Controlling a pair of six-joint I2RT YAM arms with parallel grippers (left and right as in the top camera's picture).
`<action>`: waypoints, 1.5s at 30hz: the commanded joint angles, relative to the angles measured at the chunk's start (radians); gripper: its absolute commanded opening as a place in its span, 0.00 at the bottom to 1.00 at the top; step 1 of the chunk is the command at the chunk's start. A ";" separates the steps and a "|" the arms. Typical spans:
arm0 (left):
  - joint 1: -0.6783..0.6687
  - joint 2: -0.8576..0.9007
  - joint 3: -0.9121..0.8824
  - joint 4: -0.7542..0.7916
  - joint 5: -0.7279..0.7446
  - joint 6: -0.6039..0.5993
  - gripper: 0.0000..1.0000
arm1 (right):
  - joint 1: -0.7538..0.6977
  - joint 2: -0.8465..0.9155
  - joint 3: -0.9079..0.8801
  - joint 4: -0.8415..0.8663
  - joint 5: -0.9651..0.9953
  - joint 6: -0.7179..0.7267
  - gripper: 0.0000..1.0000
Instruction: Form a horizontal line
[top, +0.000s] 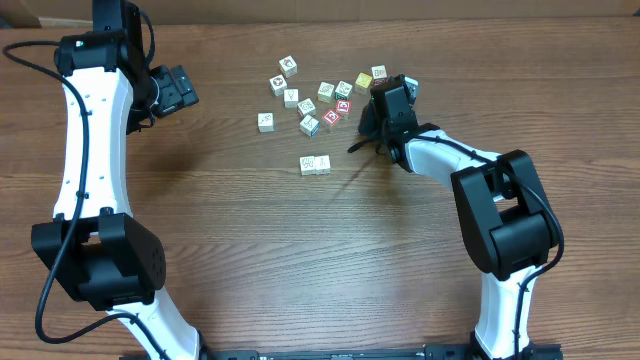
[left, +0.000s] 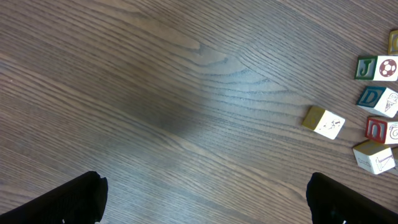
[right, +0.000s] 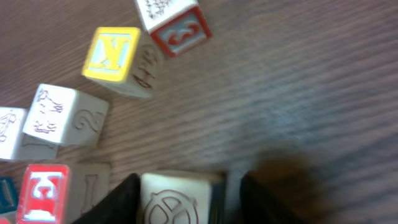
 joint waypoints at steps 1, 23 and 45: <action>-0.010 -0.005 0.006 0.002 0.004 -0.007 1.00 | -0.011 -0.050 -0.012 -0.047 -0.001 -0.095 0.44; -0.010 -0.005 0.006 0.002 0.004 -0.007 1.00 | -0.015 -0.104 -0.012 -0.100 0.003 -0.245 0.58; -0.011 -0.005 0.006 0.002 0.004 -0.007 1.00 | -0.018 -0.055 -0.012 -0.072 0.003 -0.253 0.55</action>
